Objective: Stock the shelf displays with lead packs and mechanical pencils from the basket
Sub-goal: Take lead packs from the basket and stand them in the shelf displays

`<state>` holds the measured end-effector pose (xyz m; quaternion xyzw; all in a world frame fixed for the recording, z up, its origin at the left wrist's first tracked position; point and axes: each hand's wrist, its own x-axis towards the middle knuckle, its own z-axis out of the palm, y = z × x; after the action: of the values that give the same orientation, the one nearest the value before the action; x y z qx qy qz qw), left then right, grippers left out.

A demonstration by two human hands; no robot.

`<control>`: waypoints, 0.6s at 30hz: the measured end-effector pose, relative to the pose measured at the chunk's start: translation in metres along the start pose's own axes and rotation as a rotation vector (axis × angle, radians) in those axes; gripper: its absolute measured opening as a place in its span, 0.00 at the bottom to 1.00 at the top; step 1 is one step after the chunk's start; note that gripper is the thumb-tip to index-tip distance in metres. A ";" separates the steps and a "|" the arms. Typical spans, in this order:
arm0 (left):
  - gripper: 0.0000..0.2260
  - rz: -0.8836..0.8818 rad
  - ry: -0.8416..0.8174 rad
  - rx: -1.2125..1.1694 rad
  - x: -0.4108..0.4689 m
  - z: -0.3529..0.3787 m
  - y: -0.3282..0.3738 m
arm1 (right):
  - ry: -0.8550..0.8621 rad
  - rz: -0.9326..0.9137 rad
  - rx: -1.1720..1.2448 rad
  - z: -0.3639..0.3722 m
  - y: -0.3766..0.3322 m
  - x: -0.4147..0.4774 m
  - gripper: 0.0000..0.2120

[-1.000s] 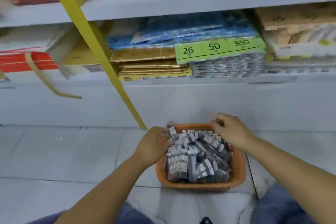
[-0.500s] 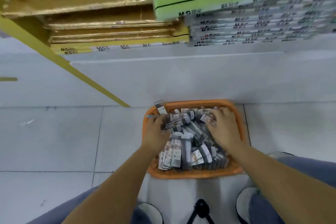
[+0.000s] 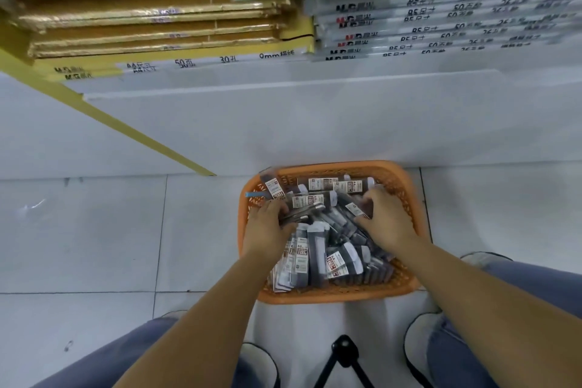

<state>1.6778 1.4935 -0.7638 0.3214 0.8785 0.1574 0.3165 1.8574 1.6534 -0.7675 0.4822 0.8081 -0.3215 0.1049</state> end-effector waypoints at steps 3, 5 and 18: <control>0.08 -0.078 -0.012 -0.108 -0.007 -0.007 0.002 | -0.016 0.050 0.018 -0.002 0.004 -0.008 0.18; 0.07 -0.101 -0.030 -0.222 -0.015 -0.011 0.002 | 0.002 0.044 0.026 -0.008 0.003 -0.013 0.19; 0.12 -0.061 -0.326 -1.194 -0.068 -0.115 0.062 | -0.414 -0.272 0.535 -0.133 -0.091 -0.078 0.17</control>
<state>1.6717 1.4863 -0.6165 0.0835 0.5879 0.5617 0.5761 1.8393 1.6505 -0.5898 0.3056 0.7137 -0.6234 0.0927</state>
